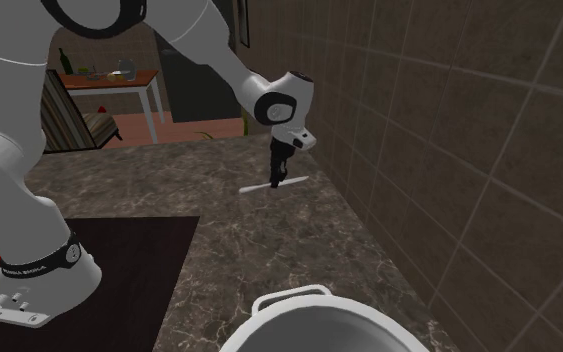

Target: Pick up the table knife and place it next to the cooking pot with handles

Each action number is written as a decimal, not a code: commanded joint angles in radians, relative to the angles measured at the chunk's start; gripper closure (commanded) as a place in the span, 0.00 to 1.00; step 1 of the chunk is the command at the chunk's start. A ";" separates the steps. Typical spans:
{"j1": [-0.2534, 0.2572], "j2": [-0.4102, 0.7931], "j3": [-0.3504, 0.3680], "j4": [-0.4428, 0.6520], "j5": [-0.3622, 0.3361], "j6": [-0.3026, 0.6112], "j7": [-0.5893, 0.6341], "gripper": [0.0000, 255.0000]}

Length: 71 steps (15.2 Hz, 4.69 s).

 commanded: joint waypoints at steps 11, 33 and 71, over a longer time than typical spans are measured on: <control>-0.013 -0.105 0.016 0.022 0.024 -0.124 0.002 1.00; -0.112 -0.336 -0.014 -0.070 0.076 -0.274 -0.130 1.00; -0.588 -0.412 -0.472 -0.152 -0.074 -0.312 -0.995 1.00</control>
